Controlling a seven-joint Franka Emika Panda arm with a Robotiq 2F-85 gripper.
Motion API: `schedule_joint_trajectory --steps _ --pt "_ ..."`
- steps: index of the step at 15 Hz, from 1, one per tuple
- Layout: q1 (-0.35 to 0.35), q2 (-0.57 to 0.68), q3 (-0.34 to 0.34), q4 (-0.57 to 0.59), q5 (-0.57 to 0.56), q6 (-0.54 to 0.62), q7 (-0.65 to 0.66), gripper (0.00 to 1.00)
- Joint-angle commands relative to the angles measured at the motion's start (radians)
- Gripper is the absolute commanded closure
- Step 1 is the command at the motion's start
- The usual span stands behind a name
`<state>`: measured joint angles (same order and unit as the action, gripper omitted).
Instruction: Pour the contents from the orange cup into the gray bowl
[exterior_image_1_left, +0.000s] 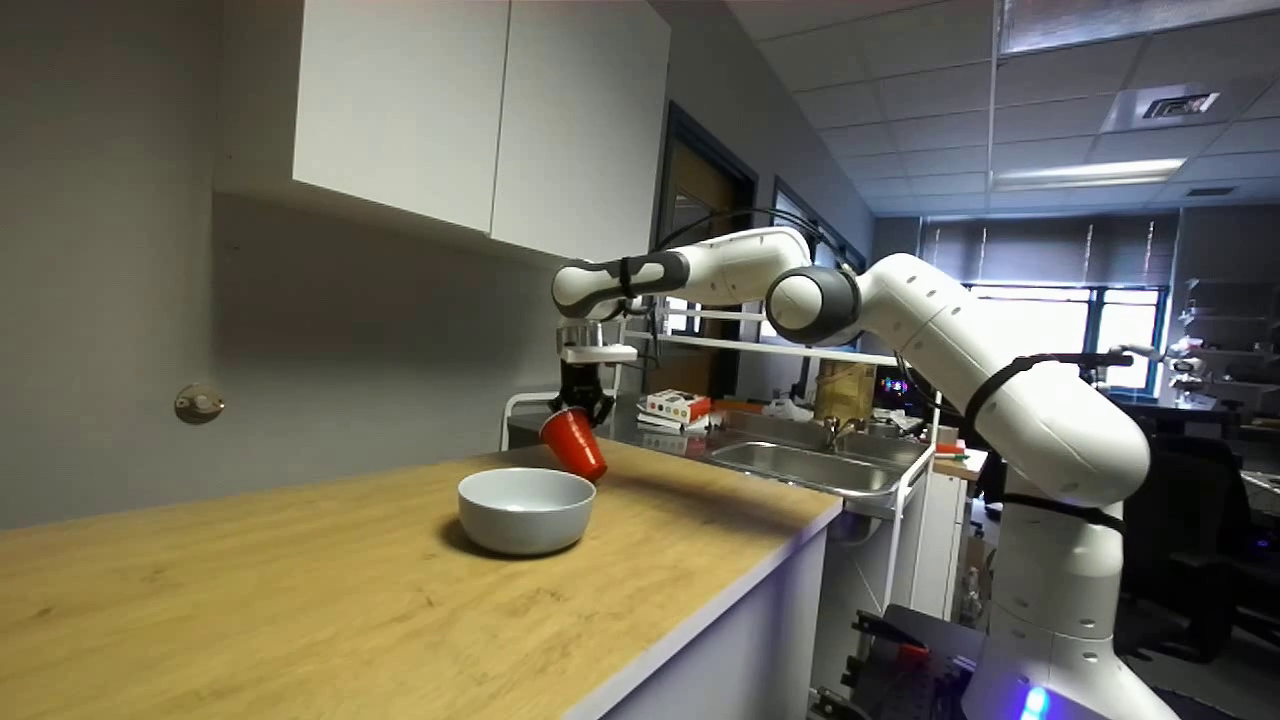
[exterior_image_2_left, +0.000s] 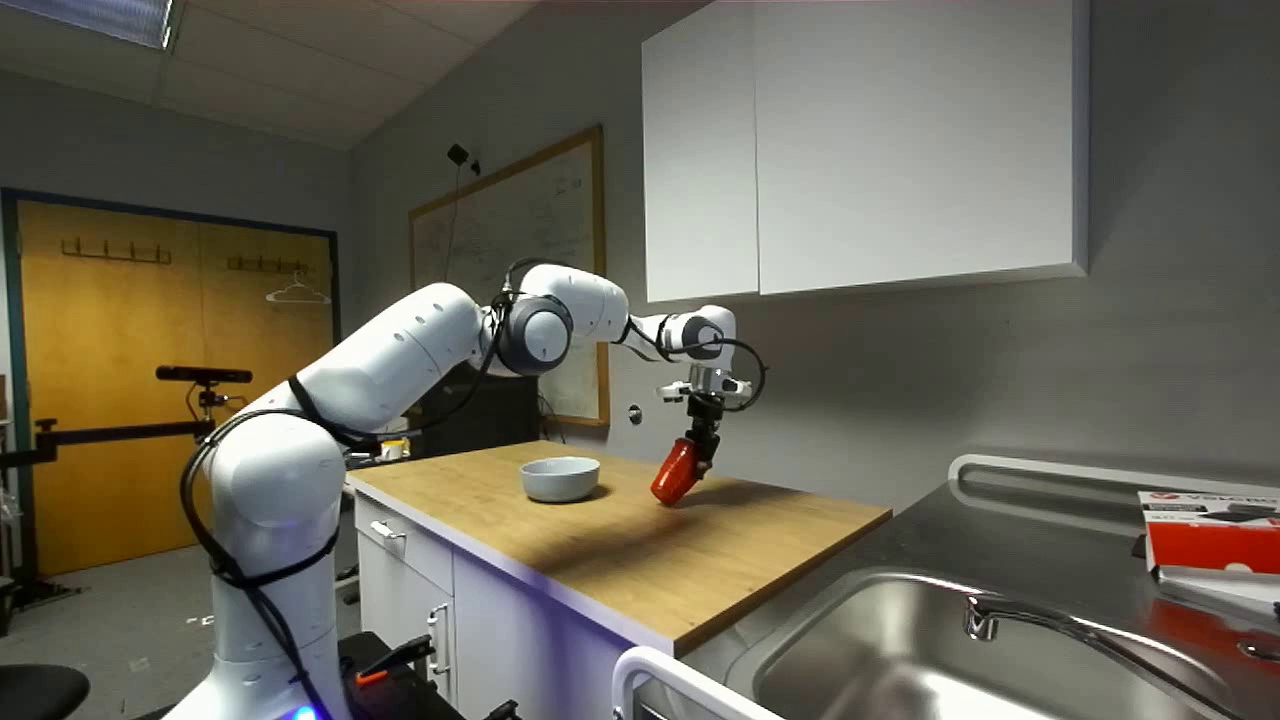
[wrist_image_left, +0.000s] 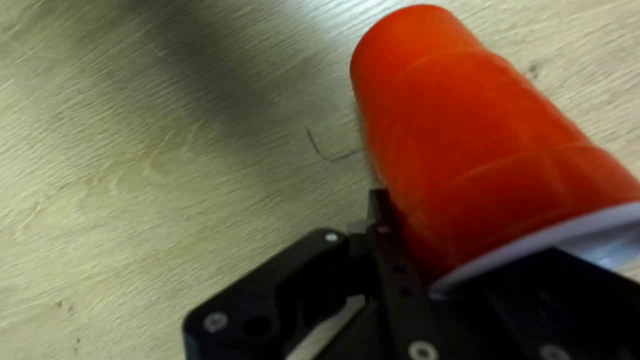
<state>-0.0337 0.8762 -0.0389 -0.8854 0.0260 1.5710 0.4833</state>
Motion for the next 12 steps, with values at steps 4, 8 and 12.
schedule_joint_trajectory --steps 4,8,12 --pt "0.105 -0.090 -0.020 -0.063 -0.095 0.058 0.079 0.94" --pt "0.191 -0.137 -0.049 -0.095 -0.208 0.134 0.176 0.94" --pt "0.293 -0.191 -0.093 -0.171 -0.371 0.231 0.297 0.94"
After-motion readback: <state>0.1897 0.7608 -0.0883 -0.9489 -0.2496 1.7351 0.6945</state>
